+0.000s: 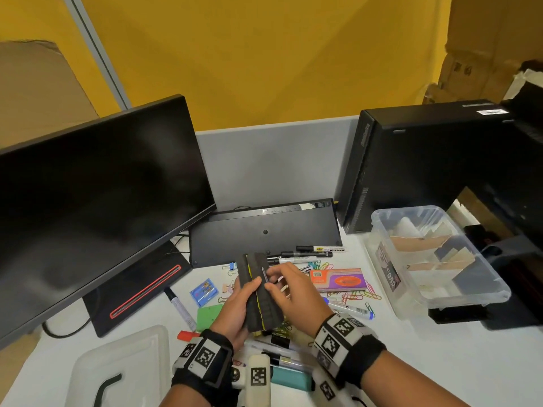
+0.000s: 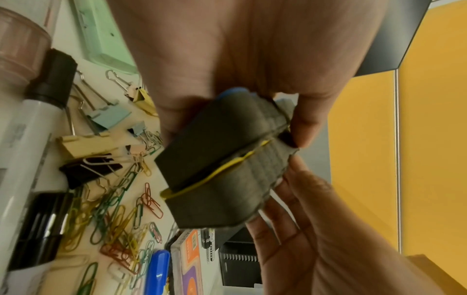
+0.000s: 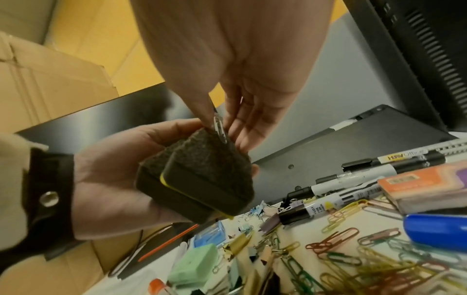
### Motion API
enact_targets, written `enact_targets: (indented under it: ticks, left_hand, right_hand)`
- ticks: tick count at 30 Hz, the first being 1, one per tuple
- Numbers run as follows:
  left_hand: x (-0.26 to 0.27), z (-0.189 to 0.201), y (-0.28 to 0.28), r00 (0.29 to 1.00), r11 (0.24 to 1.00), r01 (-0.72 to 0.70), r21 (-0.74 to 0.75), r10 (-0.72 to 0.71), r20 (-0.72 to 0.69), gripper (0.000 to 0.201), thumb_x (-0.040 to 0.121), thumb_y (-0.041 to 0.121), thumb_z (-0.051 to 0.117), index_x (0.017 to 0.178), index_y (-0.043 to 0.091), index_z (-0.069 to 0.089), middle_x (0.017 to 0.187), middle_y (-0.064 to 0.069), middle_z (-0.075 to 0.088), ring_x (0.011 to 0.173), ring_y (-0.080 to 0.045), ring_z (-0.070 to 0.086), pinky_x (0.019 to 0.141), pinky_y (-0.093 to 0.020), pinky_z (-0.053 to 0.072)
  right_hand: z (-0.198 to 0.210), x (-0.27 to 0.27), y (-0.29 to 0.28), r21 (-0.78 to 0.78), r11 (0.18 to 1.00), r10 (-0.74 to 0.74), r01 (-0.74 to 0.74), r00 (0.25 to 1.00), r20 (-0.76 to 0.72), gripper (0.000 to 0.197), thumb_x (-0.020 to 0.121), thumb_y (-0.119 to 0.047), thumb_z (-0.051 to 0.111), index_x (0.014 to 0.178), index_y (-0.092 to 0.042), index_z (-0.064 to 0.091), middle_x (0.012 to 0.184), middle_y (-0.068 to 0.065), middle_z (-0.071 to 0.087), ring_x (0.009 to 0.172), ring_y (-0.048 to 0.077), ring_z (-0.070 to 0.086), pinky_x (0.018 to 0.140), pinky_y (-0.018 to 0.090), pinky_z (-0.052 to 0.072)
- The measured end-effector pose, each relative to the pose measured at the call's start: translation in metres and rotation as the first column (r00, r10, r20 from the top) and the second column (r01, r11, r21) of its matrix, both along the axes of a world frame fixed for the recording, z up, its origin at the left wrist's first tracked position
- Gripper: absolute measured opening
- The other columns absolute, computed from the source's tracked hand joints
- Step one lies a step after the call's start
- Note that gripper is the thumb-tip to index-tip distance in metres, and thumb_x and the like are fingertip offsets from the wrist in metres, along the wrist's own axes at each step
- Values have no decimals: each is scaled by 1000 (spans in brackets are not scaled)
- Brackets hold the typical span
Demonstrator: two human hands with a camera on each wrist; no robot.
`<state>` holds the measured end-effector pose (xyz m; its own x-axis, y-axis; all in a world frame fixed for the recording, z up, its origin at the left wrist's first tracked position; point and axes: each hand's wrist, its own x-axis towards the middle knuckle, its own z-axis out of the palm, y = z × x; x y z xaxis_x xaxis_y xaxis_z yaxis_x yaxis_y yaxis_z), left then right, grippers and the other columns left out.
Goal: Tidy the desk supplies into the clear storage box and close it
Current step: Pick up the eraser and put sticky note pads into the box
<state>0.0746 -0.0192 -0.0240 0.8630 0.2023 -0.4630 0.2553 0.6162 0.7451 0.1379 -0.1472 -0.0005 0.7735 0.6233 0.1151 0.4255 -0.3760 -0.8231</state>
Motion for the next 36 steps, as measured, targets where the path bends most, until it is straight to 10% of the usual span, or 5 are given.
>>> enact_targets:
  ticks: [7, 19, 22, 28, 36]
  left_hand:
    - [-6, -2, 2, 998, 995, 68, 75, -69, 10, 51, 85, 17, 63, 133, 19, 46, 125, -17, 62, 116, -34, 58, 101, -58, 41]
    - [-10, 0, 11, 998, 975, -5, 220, 18, -58, 51, 83, 36, 61, 131, 26, 48, 120, -9, 65, 109, -27, 64, 90, -44, 52]
    - [-19, -8, 22, 995, 970, -28, 240, 50, -86, 61, 74, 43, 65, 131, 29, 48, 117, -8, 67, 106, -28, 65, 96, -50, 48]
    - [-35, -14, 30, 989, 978, -69, 196, 93, -117, 48, 82, 38, 60, 129, 29, 49, 118, -10, 67, 106, -29, 64, 91, -49, 50]
    - [-46, -14, 36, 975, 979, -117, 166, 144, -166, 35, 83, 38, 58, 117, 33, 53, 114, -9, 68, 104, -31, 65, 92, -48, 49]
  right_hand:
    - [-1, 6, 0, 94, 995, 46, -16, 947, -318, 11, 90, -14, 60, 99, -18, 56, 83, -10, 52, 71, 0, 48, 69, 10, 44]
    - [-37, 11, -30, -182, 983, -34, 19, 996, -80, 7, 94, -16, 49, 96, -16, 55, 86, 1, 60, 68, 6, 52, 63, 16, 46]
    - [-51, 20, -49, -511, 851, 135, -121, 991, -9, 17, 94, -19, 46, 104, -18, 60, 105, 0, 60, 89, 14, 56, 82, 30, 50]
    - [-46, 80, -77, -641, 743, -71, 195, 974, 214, 46, 84, -11, 65, 126, -20, 49, 128, 1, 46, 117, 20, 45, 95, 35, 47]
    - [-55, 109, -82, -902, 411, -19, 129, 991, 132, 64, 81, -23, 68, 134, -16, 34, 133, 8, 38, 125, 28, 38, 101, 42, 39]
